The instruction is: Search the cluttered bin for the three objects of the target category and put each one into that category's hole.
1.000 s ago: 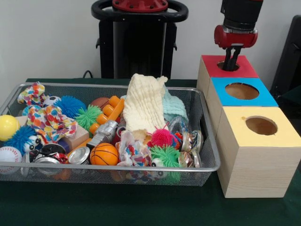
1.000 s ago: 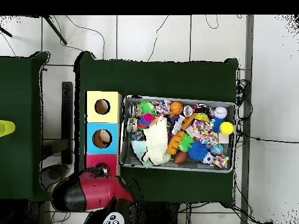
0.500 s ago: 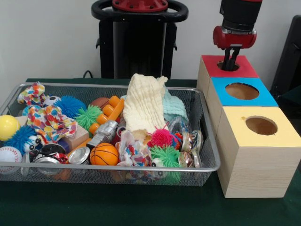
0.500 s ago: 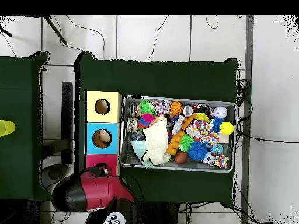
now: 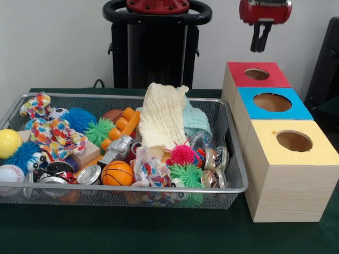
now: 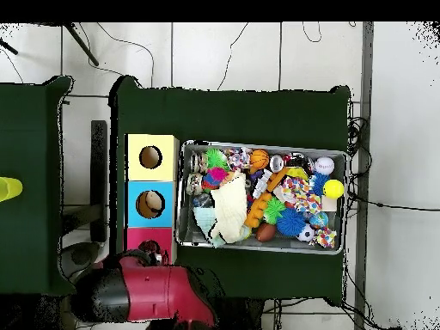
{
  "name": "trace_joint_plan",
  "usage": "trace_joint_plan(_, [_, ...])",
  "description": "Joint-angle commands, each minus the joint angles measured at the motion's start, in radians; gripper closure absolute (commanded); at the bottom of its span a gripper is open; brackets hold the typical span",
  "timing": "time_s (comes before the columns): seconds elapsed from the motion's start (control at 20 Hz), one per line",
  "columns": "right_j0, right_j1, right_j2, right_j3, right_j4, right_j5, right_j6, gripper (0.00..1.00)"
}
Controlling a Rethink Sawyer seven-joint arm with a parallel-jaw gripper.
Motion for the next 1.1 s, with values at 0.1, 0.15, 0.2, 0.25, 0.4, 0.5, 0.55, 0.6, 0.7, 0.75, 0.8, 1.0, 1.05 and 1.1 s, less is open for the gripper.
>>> trace_joint_plan(0.1, [-0.119,-0.153,0.033,0.008,-0.04,0.202,-0.052,1.0])
trace_joint_plan(0.15, [-0.203,-0.149,0.081,0.063,-0.011,0.132,-0.128,1.0])
trace_joint_plan(0.2, [-0.283,-0.12,0.124,0.078,-0.031,0.067,-0.188,1.0])
trace_joint_plan(0.25, [-0.363,-0.09,0.167,0.093,-0.051,0.002,-0.247,1.0])
trace_joint_plan(0.4, [-0.496,-0.013,0.206,0.055,-0.199,-0.108,-0.3,1.0])
trace_joint_plan(0.5, [-0.557,0.028,0.237,0.032,-0.291,-0.154,-0.295,1.0])
trace_joint_plan(0.55, [-0.591,0.05,0.261,0.023,-0.331,-0.18,-0.297,1.0])
trace_joint_plan(0.6, [-0.63,0.072,0.292,0.017,-0.368,-0.204,-0.291,1.0])
trace_joint_plan(0.7, [-0.66,0.109,0.302,-0.02,-0.445,-0.223,-0.264,1.0])
trace_joint_plan(0.75, [-0.677,0.117,0.316,-0.024,-0.465,-0.218,-0.253,1.0])
trace_joint_plan(0.8, [-0.693,0.125,0.331,-0.028,-0.485,-0.214,-0.242,1.0])
trace_joint_plan(1.0, [-0.696,0.123,0.361,-0.037,-0.537,-0.2,-0.166,1.0])
trace_joint_plan(1.05, [-0.684,0.132,0.357,-0.048,-0.548,-0.201,-0.141,1.0])
trace_joint_plan(1.1, [-0.672,0.14,0.355,-0.051,-0.557,-0.205,-0.117,1.0])
